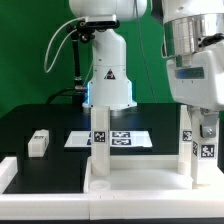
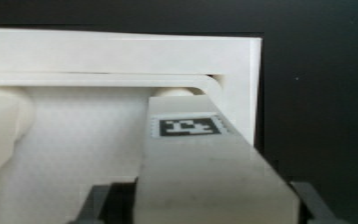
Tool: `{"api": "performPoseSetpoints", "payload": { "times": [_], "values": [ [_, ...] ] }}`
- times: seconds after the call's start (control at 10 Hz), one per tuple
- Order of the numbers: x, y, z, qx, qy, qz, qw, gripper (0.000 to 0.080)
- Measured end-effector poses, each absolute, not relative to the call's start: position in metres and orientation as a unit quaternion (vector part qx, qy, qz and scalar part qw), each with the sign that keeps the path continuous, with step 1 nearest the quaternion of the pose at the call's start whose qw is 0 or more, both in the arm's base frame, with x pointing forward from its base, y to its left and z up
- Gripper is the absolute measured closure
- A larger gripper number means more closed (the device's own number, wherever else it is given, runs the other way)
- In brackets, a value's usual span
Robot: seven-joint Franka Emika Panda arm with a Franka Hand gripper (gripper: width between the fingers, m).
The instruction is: Assemble desk
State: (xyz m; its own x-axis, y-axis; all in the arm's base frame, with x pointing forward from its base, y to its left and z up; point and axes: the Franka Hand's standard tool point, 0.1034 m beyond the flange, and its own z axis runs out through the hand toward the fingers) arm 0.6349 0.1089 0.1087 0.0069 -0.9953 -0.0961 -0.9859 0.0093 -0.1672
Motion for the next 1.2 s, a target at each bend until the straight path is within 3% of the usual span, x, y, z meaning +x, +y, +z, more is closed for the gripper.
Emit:
{"api": "performPoseSetpoints", "payload": {
  "times": [0.2, 0.3, 0.5, 0.9, 1.0, 1.2],
  "values": [
    [0.632, 0.108, 0.112, -0.787, 0.613, -0.004, 0.073, 0.0266],
    [0.638, 0.109, 0.117, -0.836, 0.545, 0.001, 0.064, 0.0186],
    [0.636, 0.116, 0.113, -0.914, 0.403, 0.013, 0.048, 0.0157],
    [0.638, 0.113, 0.113, -0.951, 0.304, 0.003, 0.049, 0.0151],
    [0.64, 0.111, 0.115, -0.982, 0.186, -0.006, 0.028, 0.0151],
    [0.644, 0.122, 0.117, -0.999, 0.028, -0.023, 0.023, 0.0151]
  ]
}}
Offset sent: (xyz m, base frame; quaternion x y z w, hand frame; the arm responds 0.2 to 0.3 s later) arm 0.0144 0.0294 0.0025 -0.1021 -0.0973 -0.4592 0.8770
